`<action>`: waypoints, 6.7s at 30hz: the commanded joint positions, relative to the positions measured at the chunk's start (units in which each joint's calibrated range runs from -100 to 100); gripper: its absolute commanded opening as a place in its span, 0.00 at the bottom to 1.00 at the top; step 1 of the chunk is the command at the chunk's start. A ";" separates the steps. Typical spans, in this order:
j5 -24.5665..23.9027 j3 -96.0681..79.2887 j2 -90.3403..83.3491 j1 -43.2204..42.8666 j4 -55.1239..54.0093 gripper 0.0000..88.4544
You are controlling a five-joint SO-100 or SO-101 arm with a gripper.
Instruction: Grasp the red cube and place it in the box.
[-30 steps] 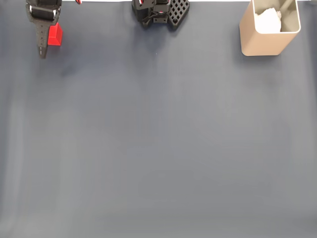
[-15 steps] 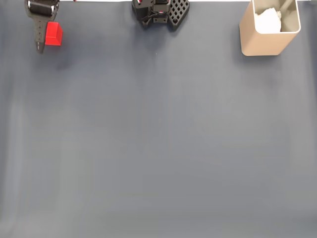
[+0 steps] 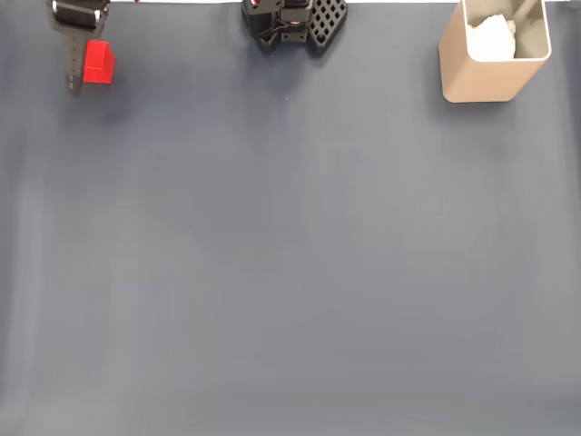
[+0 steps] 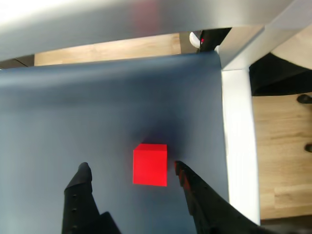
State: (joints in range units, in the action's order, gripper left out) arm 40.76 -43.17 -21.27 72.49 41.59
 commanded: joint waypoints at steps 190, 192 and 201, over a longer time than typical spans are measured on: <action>8.79 35.15 -13.13 -70.33 25.42 0.02; 8.79 34.78 -14.17 -72.53 25.74 0.02; 9.23 30.13 -19.97 -82.32 26.98 0.02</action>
State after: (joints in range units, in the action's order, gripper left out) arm 49.89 -12.66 -37.23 -6.65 68.16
